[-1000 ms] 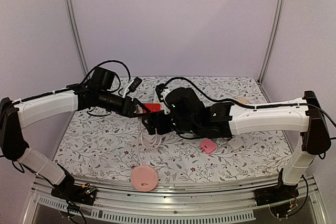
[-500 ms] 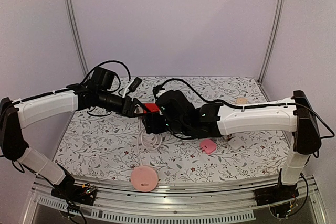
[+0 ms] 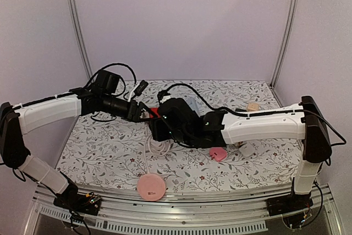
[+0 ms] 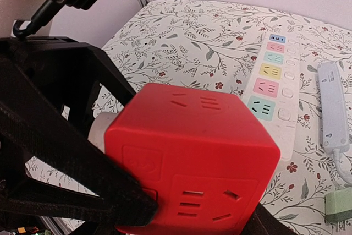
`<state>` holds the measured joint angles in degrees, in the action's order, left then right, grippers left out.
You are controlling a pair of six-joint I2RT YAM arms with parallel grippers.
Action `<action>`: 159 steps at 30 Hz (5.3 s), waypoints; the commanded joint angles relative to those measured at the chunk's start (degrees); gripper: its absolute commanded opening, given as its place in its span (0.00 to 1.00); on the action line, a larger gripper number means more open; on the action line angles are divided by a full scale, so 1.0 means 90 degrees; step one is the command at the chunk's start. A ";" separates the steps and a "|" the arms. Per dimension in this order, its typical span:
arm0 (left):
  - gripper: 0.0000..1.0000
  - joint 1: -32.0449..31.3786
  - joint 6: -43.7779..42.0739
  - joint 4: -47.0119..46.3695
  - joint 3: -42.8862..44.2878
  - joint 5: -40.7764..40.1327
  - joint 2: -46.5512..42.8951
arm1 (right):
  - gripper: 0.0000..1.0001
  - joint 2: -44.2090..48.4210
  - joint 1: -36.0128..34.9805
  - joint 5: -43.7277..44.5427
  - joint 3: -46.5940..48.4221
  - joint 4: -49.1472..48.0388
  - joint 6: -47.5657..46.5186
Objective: Pull the plug off the socket
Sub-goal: Remove the plug from the socket.
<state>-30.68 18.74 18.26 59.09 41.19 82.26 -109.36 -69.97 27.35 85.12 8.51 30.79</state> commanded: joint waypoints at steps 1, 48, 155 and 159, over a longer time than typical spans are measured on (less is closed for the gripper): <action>0.35 -0.0029 0.0086 -0.0448 0.0192 0.0490 -0.0015 | 0.32 -0.0224 -0.0111 0.0313 0.0186 -0.0231 0.0015; 0.61 -0.0998 -0.0260 -0.0226 0.0287 0.0232 0.0494 | 0.24 0.2196 0.0428 0.0454 -0.1869 -0.1214 0.0783; 0.00 -0.0768 0.0166 -0.1031 -0.0003 0.0198 0.0193 | 0.19 0.1972 0.0427 0.0240 -0.1241 -0.0287 0.0004; 0.00 -0.0616 0.0200 -0.1060 -0.0003 0.0297 0.0134 | 0.19 0.1954 0.0429 0.0263 -0.1277 0.0152 -0.0562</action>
<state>-38.11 21.17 8.08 58.54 43.03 85.73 -93.82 -66.32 27.62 71.77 8.19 32.40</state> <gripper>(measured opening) 0.045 0.614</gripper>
